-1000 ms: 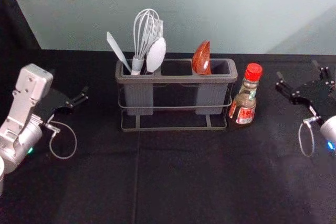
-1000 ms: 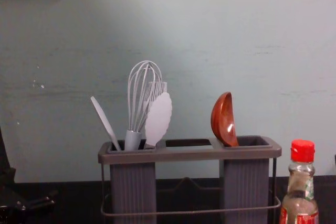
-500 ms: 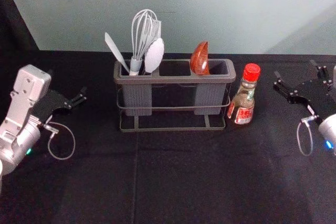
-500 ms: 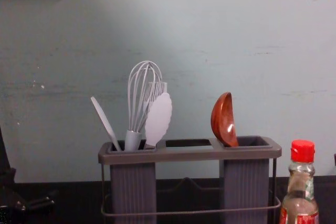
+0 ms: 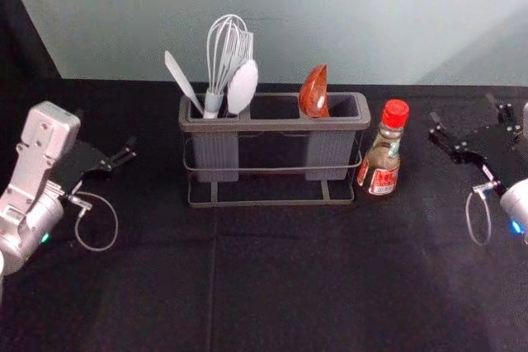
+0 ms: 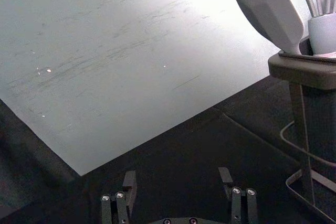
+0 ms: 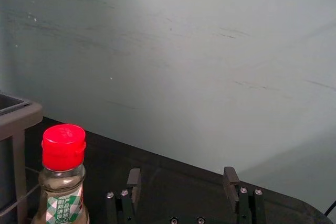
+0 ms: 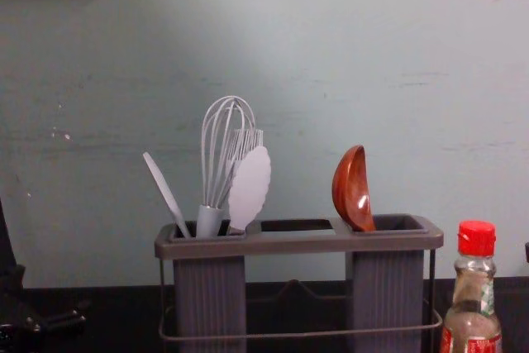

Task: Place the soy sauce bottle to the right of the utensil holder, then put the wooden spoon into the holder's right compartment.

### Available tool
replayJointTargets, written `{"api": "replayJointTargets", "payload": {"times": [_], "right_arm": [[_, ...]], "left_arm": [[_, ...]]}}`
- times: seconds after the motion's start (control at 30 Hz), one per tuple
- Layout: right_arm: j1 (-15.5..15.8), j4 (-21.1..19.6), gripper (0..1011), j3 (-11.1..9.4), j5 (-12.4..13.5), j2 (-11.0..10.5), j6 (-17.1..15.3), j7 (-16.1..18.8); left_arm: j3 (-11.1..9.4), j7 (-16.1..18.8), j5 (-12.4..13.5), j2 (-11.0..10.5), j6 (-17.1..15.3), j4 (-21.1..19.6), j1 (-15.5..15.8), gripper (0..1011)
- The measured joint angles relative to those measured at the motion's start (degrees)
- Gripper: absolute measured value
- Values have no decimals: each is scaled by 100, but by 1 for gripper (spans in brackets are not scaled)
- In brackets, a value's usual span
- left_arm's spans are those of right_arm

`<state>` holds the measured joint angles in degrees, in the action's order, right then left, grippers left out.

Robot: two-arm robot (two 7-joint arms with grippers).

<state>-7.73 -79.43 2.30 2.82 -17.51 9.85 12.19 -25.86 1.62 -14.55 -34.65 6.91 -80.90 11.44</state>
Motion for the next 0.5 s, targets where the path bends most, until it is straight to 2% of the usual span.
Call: {"api": "replayJointTargets", "payload": {"times": [0.5], "right_arm": [[-3,1,1002,0,7,-1,1,8]], "left_arm": [[0,0,0,0,0,0,0,1011]]}}
